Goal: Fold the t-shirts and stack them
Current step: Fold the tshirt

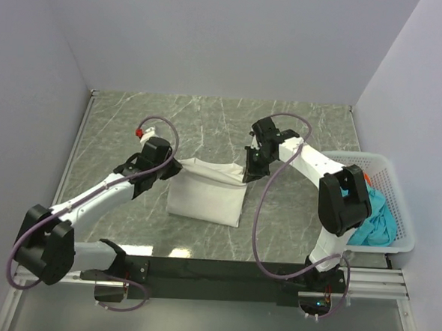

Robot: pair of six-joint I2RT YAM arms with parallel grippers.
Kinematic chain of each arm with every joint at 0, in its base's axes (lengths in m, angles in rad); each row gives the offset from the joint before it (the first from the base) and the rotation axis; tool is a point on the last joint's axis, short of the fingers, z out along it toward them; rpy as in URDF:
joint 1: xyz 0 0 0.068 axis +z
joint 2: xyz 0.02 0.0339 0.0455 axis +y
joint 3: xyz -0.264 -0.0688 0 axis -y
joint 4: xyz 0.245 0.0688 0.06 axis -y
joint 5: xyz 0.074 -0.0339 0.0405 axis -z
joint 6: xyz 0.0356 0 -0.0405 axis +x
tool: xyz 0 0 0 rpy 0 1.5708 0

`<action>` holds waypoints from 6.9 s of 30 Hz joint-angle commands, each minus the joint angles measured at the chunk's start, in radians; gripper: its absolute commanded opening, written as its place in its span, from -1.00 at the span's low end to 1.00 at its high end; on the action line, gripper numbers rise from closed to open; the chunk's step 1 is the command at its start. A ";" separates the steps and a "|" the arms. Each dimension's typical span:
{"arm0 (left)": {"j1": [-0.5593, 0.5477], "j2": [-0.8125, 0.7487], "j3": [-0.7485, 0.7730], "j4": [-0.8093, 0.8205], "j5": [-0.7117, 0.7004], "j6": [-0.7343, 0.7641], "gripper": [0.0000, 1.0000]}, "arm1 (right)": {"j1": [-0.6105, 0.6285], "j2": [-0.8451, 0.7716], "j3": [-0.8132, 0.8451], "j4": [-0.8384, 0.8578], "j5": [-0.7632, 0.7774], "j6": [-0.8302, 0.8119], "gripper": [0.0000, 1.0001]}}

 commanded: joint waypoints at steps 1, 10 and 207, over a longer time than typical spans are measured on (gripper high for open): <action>0.021 0.047 -0.025 0.154 -0.046 0.050 -0.99 | -0.021 0.041 0.054 0.043 0.002 -0.018 -1.00; 0.039 0.196 -0.030 0.337 -0.051 0.090 -0.99 | -0.044 0.174 0.122 0.102 0.009 -0.005 -1.00; 0.021 -0.313 -0.476 0.198 0.067 -0.191 -0.49 | -0.038 -0.138 -0.582 0.703 -0.346 0.194 -0.71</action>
